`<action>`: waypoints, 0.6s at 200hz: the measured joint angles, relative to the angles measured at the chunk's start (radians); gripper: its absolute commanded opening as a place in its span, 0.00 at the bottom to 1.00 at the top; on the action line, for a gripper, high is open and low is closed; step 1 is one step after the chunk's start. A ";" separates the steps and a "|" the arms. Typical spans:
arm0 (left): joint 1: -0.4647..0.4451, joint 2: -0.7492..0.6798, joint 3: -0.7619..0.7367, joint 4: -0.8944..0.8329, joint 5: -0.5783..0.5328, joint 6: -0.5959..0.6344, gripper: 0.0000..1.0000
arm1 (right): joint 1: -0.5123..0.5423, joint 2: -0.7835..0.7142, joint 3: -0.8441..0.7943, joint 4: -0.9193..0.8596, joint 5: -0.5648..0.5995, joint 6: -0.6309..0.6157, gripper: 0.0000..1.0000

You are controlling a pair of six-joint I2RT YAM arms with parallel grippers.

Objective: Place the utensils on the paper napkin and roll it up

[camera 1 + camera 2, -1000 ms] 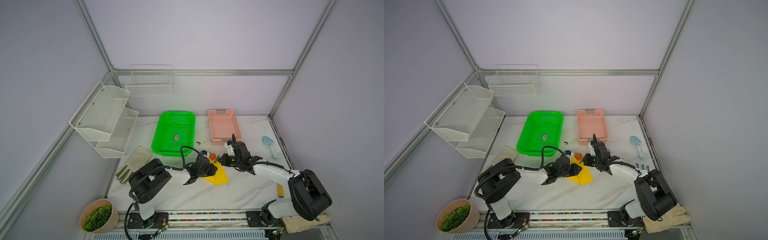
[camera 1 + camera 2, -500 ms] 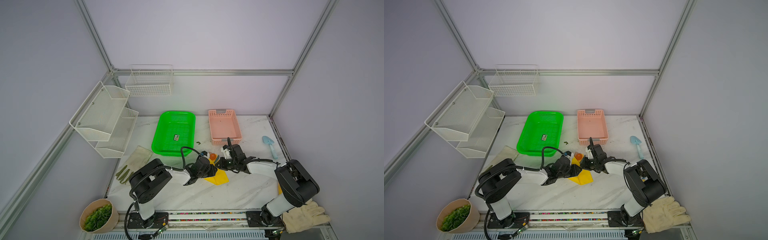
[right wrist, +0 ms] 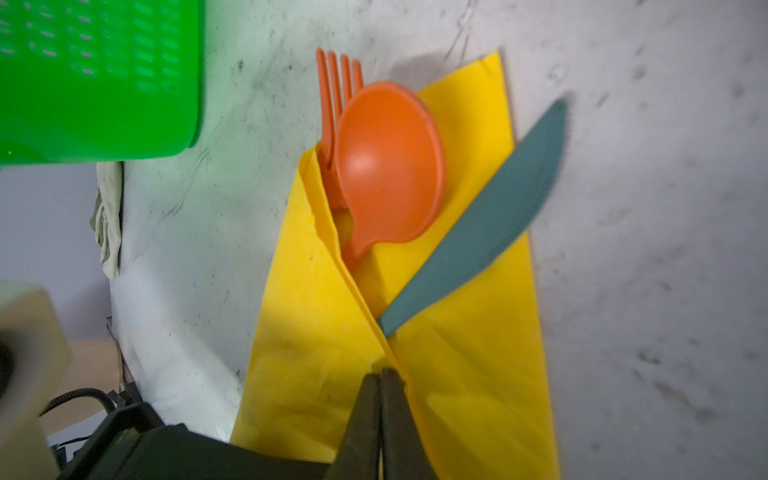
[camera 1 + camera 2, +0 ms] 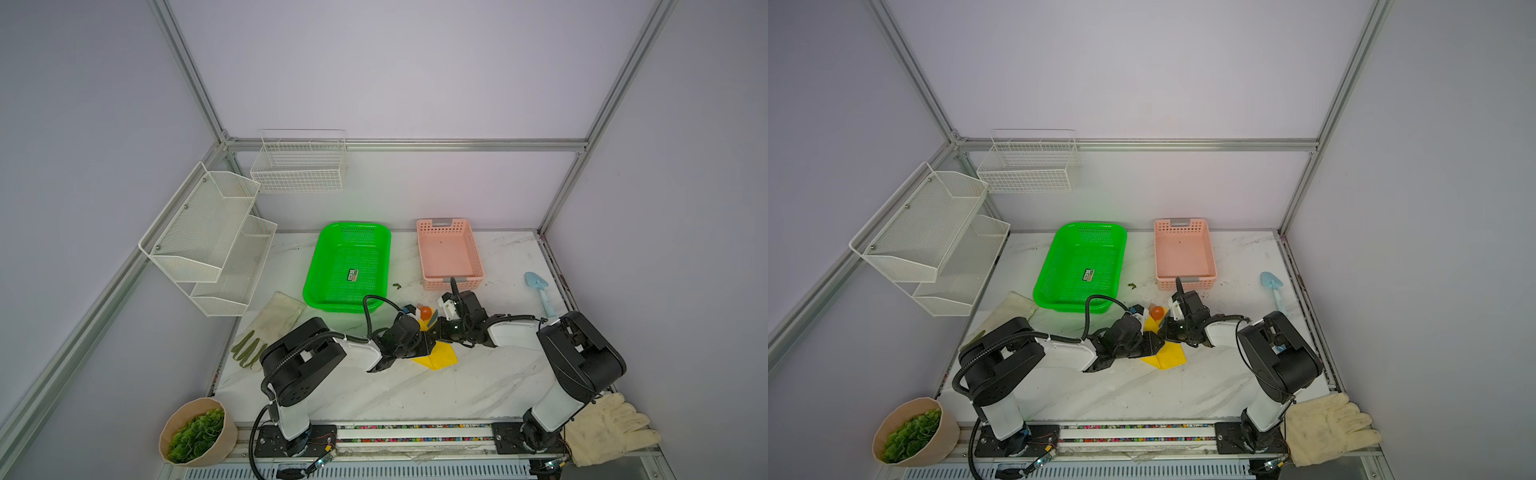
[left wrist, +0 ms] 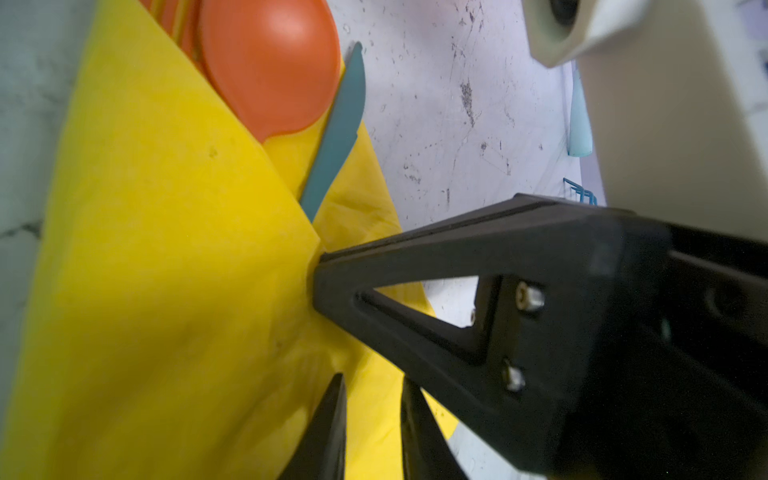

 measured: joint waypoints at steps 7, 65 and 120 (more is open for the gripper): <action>0.000 -0.006 -0.003 -0.003 0.000 0.001 0.37 | 0.000 0.002 0.000 0.003 0.005 -0.003 0.08; 0.021 -0.233 -0.030 -0.132 -0.052 0.029 0.42 | 0.002 0.016 -0.005 0.046 0.012 -0.021 0.06; 0.086 -0.370 -0.148 -0.096 -0.066 0.050 0.30 | 0.009 0.008 -0.013 0.056 0.039 -0.022 0.04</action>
